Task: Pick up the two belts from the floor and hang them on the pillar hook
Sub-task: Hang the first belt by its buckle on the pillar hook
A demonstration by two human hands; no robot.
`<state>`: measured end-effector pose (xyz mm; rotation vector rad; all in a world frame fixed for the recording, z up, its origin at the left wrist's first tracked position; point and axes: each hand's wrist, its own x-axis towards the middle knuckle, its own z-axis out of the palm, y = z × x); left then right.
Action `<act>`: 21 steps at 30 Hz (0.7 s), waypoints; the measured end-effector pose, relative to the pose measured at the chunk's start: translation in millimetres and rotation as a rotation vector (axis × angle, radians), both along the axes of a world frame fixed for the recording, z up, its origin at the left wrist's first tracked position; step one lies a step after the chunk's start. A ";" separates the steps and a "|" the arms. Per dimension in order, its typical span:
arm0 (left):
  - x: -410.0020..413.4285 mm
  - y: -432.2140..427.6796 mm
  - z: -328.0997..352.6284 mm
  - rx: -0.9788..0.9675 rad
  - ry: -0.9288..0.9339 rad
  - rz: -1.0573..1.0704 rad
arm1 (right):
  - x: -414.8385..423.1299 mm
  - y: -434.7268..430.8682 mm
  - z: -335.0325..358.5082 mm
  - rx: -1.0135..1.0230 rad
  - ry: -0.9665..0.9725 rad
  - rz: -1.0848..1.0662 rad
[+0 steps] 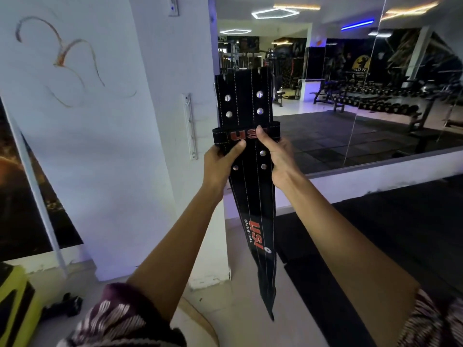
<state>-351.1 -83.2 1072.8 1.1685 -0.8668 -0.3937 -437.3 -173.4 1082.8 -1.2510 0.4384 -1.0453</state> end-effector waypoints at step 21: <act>-18.2 13.0 11.6 -0.258 0.184 0.166 | -43.3 24.0 -154.7 -0.345 0.433 -0.010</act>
